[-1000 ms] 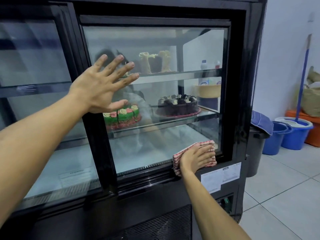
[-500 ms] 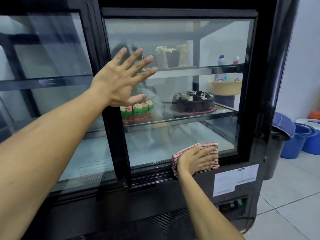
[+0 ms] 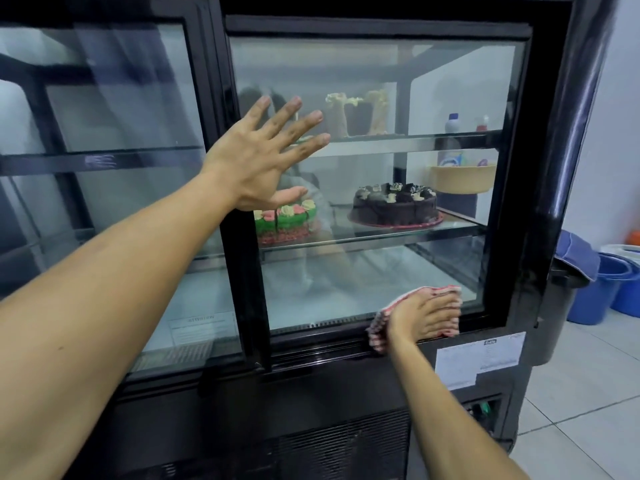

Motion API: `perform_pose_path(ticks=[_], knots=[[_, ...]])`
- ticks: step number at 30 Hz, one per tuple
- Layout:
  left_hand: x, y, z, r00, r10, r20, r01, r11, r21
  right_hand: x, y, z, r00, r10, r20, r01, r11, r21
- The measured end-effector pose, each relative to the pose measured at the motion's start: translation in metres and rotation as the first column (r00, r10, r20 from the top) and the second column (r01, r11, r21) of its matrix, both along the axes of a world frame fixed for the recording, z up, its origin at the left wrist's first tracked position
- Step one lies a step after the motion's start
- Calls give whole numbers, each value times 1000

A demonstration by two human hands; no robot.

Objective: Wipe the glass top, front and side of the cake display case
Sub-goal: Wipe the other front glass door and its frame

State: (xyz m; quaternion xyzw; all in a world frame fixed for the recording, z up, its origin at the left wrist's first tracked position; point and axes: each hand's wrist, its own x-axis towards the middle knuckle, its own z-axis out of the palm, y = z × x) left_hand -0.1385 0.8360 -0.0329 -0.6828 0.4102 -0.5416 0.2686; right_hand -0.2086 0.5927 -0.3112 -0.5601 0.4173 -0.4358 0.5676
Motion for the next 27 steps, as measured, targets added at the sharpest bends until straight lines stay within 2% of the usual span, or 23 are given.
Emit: perform_pose_path(ticks=[1,3,5,7,9,11,13,14,18,20,22,23,25,27], knots=[[0,0,1,1000,-2,-3,2,1000,2,-5,-13,-2,1000,12,-8,-12,999,-35],[0,0,1,1000,-4,-14,4,1000,1,-3,-18,-3,999,-48,16,49,999,-6],[1,1,0,1000,-2,-21,2,1000,-7,9,13,-3,996,-82,-35,81,997,-19],[1,0,-1,1000,4,-15,-4,1000,-12,27,66,-5,994,-31,-101,20,994,-107],[0,0,-2,1000,16,-19,-16,1000,-8,32,128,-8,993,40,-111,-51,993,-104],[-2,1,-1,999,28,-28,-28,1000,-5,31,173,-9,976,192,-100,-200,977,-78],[-4,1,-1,999,30,-26,-30,1000,-3,34,185,-12,955,293,-55,-297,951,-87],[-4,1,0,999,27,-28,-27,1000,-4,34,180,-14,954,291,-67,-297,947,-121],[-2,0,-1,1000,7,-29,-8,1000,-16,29,98,-7,995,8,-101,-48,916,-398],[0,-1,-3,1000,-13,-28,12,1000,-20,23,47,13,992,-55,-112,-6,874,-486],[-1,-1,-2,999,-10,-30,9,1000,-11,20,23,36,988,-80,-132,-18,790,-613],[-2,-1,-1,999,-13,-38,12,1000,-9,20,24,47,986,-94,-135,-29,706,-708],[-2,0,-1,999,-19,-45,18,1000,-19,22,42,56,986,-69,-154,-109,439,-892],[-1,-2,-1,999,-16,-38,15,1000,-17,26,62,46,985,-28,-171,-165,153,-974]])
